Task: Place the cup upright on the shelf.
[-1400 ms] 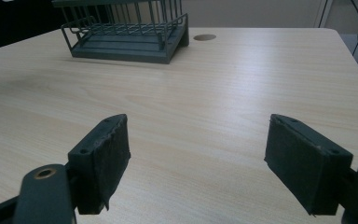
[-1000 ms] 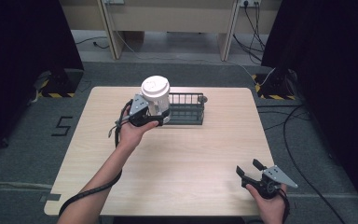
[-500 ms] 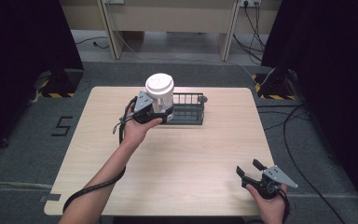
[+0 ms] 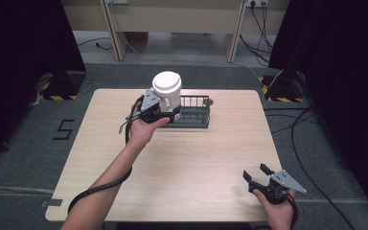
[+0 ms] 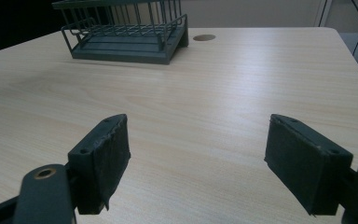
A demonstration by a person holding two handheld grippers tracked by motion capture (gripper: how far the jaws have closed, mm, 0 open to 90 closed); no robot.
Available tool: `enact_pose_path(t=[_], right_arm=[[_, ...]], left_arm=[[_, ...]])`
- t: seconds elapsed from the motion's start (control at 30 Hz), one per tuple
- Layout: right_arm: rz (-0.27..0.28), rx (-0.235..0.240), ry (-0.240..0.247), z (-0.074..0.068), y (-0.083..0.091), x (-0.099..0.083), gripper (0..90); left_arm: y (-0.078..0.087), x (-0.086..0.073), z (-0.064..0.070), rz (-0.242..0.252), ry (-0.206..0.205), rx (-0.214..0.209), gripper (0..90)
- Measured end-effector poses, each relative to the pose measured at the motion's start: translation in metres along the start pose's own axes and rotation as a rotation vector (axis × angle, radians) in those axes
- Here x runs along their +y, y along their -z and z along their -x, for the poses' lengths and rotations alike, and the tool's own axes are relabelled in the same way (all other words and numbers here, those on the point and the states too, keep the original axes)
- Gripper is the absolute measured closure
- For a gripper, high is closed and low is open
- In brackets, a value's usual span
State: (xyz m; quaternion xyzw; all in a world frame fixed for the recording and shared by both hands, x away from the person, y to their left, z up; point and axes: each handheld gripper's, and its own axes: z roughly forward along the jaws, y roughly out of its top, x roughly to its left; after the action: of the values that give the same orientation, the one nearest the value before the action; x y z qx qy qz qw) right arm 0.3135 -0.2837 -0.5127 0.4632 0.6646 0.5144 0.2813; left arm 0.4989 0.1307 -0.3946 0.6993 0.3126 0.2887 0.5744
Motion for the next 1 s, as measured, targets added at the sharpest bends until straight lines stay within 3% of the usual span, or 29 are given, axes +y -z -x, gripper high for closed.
enact_pose_path(t=[1.0], right_arm=[[0.004, 0.005, -0.012, 0.001, 0.000, 0.000, 22.5]], left_arm=[[-0.034, 0.013, -0.006, -0.011, 0.002, 0.014, 15.7]])
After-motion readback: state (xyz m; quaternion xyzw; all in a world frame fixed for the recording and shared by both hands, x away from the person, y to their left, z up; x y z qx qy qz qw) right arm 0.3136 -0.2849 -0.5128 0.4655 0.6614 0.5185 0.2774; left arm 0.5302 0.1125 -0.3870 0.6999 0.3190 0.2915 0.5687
